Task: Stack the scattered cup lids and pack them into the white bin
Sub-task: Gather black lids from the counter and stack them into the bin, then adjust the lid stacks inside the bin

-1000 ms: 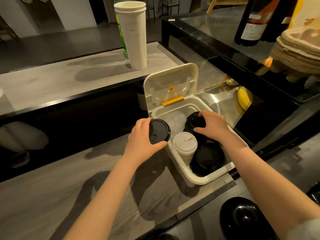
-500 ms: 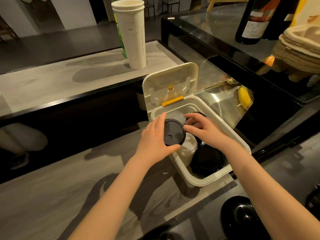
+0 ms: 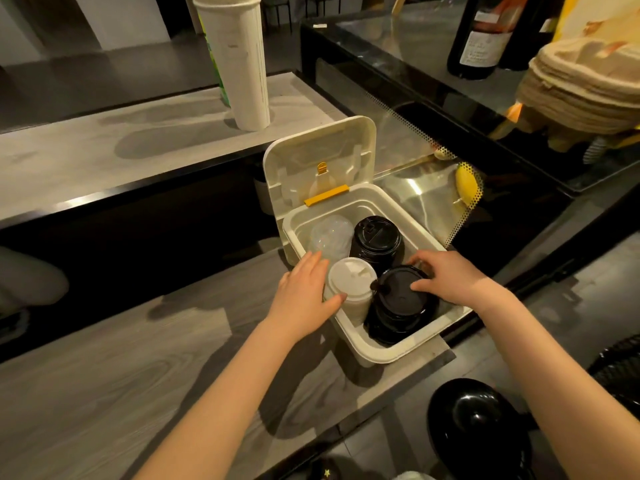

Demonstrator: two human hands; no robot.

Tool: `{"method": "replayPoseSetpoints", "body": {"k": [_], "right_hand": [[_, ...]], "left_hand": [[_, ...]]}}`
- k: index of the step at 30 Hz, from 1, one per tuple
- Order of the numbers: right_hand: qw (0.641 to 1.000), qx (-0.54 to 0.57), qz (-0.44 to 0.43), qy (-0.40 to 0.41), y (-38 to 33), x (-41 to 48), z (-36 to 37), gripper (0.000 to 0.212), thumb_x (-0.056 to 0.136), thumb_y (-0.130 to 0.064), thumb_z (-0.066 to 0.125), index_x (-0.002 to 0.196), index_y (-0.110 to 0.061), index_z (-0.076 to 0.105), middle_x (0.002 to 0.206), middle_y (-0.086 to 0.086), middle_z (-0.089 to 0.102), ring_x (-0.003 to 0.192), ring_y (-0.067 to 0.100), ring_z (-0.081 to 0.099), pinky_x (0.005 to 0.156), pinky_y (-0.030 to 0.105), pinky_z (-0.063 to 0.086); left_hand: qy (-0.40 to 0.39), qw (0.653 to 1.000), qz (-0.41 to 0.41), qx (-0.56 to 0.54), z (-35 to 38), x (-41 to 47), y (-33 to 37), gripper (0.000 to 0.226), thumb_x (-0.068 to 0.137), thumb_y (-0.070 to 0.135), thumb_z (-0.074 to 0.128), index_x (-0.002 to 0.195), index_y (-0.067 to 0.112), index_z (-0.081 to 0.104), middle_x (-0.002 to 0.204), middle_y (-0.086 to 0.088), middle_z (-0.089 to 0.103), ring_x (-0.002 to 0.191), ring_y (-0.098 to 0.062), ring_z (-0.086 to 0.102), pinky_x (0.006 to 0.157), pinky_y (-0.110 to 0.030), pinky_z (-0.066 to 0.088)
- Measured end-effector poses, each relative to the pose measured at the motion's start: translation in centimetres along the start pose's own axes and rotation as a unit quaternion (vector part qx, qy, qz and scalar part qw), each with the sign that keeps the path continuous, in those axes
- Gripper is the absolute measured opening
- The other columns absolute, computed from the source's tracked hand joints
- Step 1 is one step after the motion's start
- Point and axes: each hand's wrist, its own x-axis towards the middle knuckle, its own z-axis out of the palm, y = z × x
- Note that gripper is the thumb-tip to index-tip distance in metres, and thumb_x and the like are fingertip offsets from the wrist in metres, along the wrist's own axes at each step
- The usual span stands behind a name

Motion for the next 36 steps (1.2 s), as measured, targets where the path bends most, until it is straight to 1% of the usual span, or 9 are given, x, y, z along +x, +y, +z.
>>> {"method": "replayPoseSetpoints", "body": {"k": [3,7,10,12,14,16,24,30,36], "right_hand": [[0.997,-0.073,0.035,-0.004,0.4,0.0,0.8,0.033,0.088,-0.025,0.062,0.12,-0.016,0.057,0.111,0.005,0.062,0.103,0.024,0.057,0.074,0.025,0.039],[0.986,-0.162,0.05,-0.007,0.1,0.1,1.7,0.012,0.086,-0.01,0.05,0.097,-0.012,0.055,0.104,0.011,0.062,0.091,0.027,0.057,0.064,0.028,0.039],[0.989,-0.137,0.052,0.017,-0.2,-0.4,1.3,0.027,0.087,-0.012,0.05,0.114,-0.01,0.054,0.113,0.012,0.06,0.101,0.03,0.057,0.07,0.031,0.045],[0.992,-0.109,0.039,0.051,-1.1,-0.8,0.7,0.04,0.09,-0.019,0.053,0.129,-0.013,0.05,0.126,0.01,0.056,0.113,0.03,0.054,0.086,0.035,0.048],[0.995,-0.068,0.011,0.076,-2.7,-1.1,0.1,0.046,0.092,-0.026,0.054,0.136,-0.016,0.046,0.134,0.007,0.053,0.12,0.026,0.051,0.094,0.034,0.044],[0.995,-0.051,-0.03,0.082,-5.0,-1.1,0.1,0.047,0.093,-0.029,0.054,0.137,-0.018,0.045,0.136,0.004,0.051,0.122,0.024,0.049,0.096,0.033,0.041],[0.971,-0.075,-0.219,0.051,-16.1,0.2,5.2,0.052,0.092,-0.037,0.054,0.14,-0.02,0.042,0.138,0.002,0.05,0.124,0.022,0.048,0.096,0.034,0.042],[0.941,-0.119,-0.316,-0.006,-24.8,-0.7,11.9,0.056,0.094,-0.038,0.049,0.144,-0.019,0.035,0.146,0.003,0.042,0.134,0.021,0.038,0.106,0.035,0.037],[0.916,-0.158,-0.364,-0.056,-34.3,-3.2,19.1,0.051,0.095,-0.037,0.048,0.141,-0.018,0.038,0.137,0.006,0.048,0.123,0.026,0.048,0.093,0.038,0.046]], "left_hand": [[-0.006,1.0,0.0,-0.002,0.1,0.1,0.1,0.069,0.091,0.047,0.049,0.147,0.016,0.024,0.158,-0.002,0.015,0.146,-0.017,0.007,0.115,-0.044,0.017],[0.0,1.0,0.004,-0.004,0.0,0.1,0.3,0.065,0.091,0.045,0.051,0.145,0.016,0.029,0.156,-0.002,0.02,0.145,-0.018,0.011,0.115,-0.043,0.019],[0.013,1.0,0.011,0.0,-0.2,0.0,0.4,0.058,0.091,0.044,0.051,0.14,0.015,0.036,0.148,-0.003,0.032,0.139,-0.017,0.023,0.11,-0.039,0.025],[0.019,1.0,0.01,-0.002,-0.4,-0.2,0.2,0.059,0.091,0.044,0.05,0.14,0.015,0.035,0.149,-0.002,0.031,0.139,-0.018,0.022,0.11,-0.039,0.025],[0.019,1.0,-0.004,-0.001,-0.6,-0.4,-0.5,0.064,0.092,0.046,0.048,0.146,0.016,0.028,0.155,-0.001,0.021,0.144,-0.018,0.013,0.114,-0.043,0.02],[0.026,0.999,-0.023,0.006,-1.1,-0.9,-1.6,0.068,0.092,0.049,0.047,0.148,0.018,0.024,0.158,-0.001,0.015,0.146,-0.019,0.007,0.117,-0.047,0.017],[0.065,0.987,-0.142,0.048,-4.5,-7.6,-9.3,0.065,0.093,0.048,0.046,0.147,0.017,0.026,0.157,0.0,0.018,0.146,-0.017,0.006,0.115,-0.043,0.015],[0.073,0.963,-0.257,0.044,-5.7,-15.6,-16.9,0.065,0.093,0.046,0.047,0.147,0.016,0.026,0.157,-0.001,0.017,0.146,-0.017,0.006,0.115,-0.043,0.016],[0.075,0.938,-0.337,0.04,-6.5,-24.4,-25.4,0.066,0.092,0.045,0.049,0.146,0.014,0.028,0.156,-0.003,0.022,0.145,-0.019,0.011,0.115,-0.04,0.018]]}}
